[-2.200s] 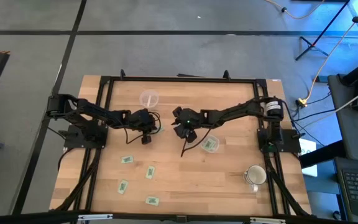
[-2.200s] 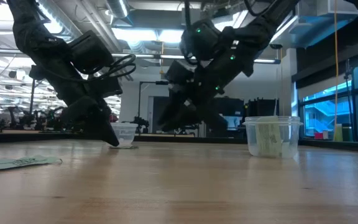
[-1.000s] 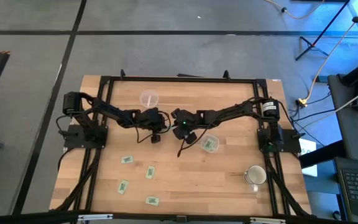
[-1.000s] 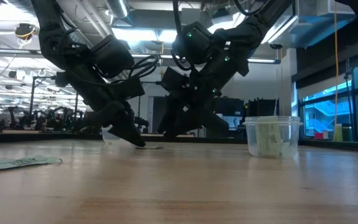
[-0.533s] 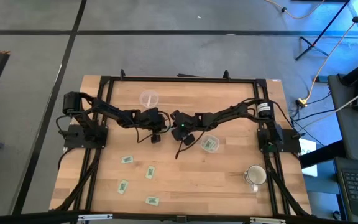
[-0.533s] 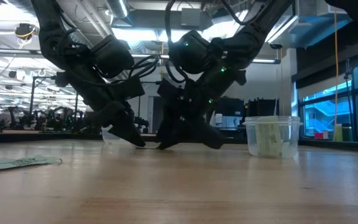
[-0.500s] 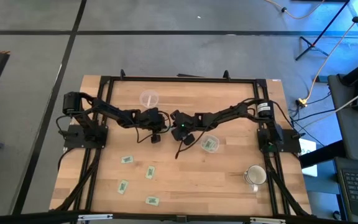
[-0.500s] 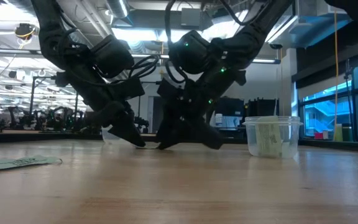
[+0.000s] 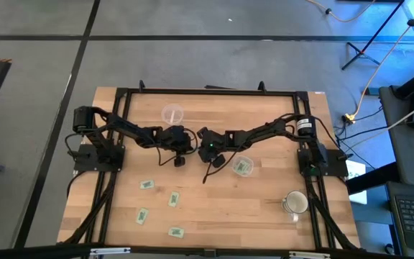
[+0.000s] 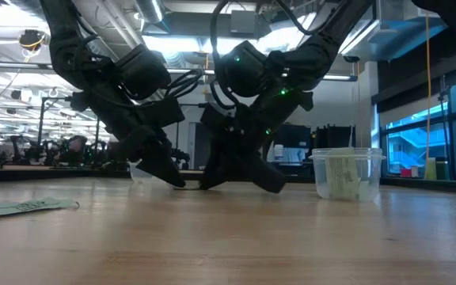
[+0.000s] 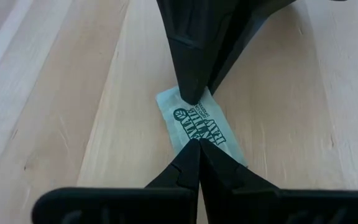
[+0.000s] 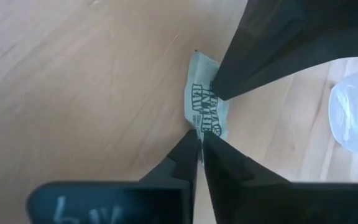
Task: Pick and place Stevia / Truvia into bins
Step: Put the stevia packet into the bottom transparent container
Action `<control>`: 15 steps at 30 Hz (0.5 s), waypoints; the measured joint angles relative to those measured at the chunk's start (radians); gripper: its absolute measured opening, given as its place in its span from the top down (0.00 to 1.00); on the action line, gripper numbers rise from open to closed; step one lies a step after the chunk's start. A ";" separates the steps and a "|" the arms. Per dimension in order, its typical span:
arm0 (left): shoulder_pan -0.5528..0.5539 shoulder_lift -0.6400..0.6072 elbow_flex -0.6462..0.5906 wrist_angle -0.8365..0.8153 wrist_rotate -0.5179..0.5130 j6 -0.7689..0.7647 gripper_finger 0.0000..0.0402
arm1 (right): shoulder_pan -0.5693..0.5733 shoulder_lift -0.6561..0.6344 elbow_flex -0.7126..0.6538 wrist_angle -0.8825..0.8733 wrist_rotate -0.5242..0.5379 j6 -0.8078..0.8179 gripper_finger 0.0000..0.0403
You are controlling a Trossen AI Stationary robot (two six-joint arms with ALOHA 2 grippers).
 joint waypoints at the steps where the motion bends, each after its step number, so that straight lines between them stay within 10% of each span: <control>1: 0.000 0.000 0.000 0.000 -0.001 0.000 1.00 | 0.000 0.000 0.000 -0.001 0.001 -0.003 0.93; 15: -0.014 -0.065 -0.006 -0.016 -0.074 0.084 0.88 | 0.041 -0.003 0.000 -0.011 0.133 -0.012 1.00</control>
